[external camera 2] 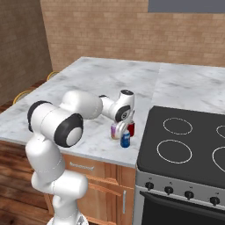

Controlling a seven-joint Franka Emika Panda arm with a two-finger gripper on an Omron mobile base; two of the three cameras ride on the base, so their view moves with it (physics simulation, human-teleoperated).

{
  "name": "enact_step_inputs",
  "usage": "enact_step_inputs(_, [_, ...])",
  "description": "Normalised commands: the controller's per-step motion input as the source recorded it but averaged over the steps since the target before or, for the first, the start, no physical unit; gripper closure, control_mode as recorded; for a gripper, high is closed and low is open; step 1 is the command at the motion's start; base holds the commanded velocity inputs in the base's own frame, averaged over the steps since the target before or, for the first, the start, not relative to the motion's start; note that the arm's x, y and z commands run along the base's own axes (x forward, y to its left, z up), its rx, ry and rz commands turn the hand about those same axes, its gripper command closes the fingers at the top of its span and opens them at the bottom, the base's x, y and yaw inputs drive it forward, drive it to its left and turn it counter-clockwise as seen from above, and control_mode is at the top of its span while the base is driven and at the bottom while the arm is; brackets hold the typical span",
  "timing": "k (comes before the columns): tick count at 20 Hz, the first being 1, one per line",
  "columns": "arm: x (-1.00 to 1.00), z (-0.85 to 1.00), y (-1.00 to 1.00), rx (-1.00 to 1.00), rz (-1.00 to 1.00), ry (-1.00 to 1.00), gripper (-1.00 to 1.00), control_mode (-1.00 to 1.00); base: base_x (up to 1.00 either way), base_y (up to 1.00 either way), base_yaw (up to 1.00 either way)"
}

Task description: Four empty soda cans are scattered around the kitchen. Gather all the cans and cluster them next to the stove for recycling.

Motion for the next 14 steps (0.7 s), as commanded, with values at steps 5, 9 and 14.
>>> enact_step_inputs(5, [-0.20, 0.71, 0.11, 0.00, 0.07, -0.08, -1.00, -1.00, 0.00, 0.00, 0.00])
enact_step_inputs(9, [-0.53, 0.97, 0.00, -0.01, 0.13, -0.21, -1.00, -1.00, 0.00, 0.00, 0.00])
enact_step_inputs(14, [-0.73, 1.00, 0.05, -0.01, 0.13, -0.23, -1.00, -1.00, 0.00, 0.00, 0.00])
